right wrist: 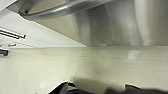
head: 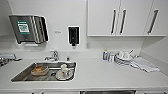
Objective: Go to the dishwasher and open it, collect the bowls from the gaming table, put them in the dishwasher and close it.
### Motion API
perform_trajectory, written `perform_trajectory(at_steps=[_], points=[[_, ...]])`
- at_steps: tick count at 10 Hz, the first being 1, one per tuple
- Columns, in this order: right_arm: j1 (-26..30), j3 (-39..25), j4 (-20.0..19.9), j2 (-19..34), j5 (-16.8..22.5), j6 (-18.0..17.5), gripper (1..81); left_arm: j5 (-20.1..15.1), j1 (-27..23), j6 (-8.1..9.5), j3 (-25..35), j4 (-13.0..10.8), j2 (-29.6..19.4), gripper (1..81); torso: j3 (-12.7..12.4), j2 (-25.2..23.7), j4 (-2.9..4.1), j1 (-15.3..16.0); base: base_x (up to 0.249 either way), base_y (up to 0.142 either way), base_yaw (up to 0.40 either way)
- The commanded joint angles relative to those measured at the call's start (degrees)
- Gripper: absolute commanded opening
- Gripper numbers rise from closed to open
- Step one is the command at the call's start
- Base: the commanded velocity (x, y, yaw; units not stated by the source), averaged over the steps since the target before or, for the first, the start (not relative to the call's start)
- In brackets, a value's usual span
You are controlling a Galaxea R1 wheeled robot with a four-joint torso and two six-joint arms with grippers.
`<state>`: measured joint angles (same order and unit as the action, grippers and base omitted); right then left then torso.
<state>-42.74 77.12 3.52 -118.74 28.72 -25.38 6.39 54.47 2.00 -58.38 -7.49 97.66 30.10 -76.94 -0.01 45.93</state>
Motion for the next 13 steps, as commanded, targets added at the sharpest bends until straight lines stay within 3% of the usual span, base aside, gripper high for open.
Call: perform_trajectory(at_steps=[1,5,7,9,11,13], points=[[10.5,0.3,-0.3,-2.7,6.9,-10.9,81.1,-0.2,-4.9,0.11,0.6,-0.2,-2.3,81.1,0.0,0.0,0.00,0.0,0.000,0.000,0.000],[13.5,3.7,7.7,-9.0,8.2,-27.6,81.1,0.1,-4.9,0.11,0.3,-0.2,-2.3,81.1,0.0,0.0,0.00,0.0,0.000,0.000,0.000],[14.7,5.6,10.4,-11.3,8.2,-32.9,81.1,0.1,-5.0,0.11,0.3,-0.3,-2.3,81.1,0.0,0.0,0.00,0.0,0.000,0.000,0.000],[14.9,9.0,11.2,-11.7,6.4,-34.5,81.1,0.1,-5.0,0.11,0.3,-0.5,-2.4,81.1,0.0,0.0,0.00,0.0,0.000,0.000,0.000],[14.8,12.5,15.2,-11.9,3.6,-35.0,81.1,0.1,-5.0,0.11,0.3,-0.6,-2.3,81.1,0.0,0.0,0.00,0.1,0.000,0.000,0.000],[15.4,14.5,16.4,-11.9,2.8,-37.1,81.1,0.1,-5.0,0.11,0.3,-0.7,-2.3,81.1,0.0,0.0,0.00,0.1,0.000,0.000,0.000]])
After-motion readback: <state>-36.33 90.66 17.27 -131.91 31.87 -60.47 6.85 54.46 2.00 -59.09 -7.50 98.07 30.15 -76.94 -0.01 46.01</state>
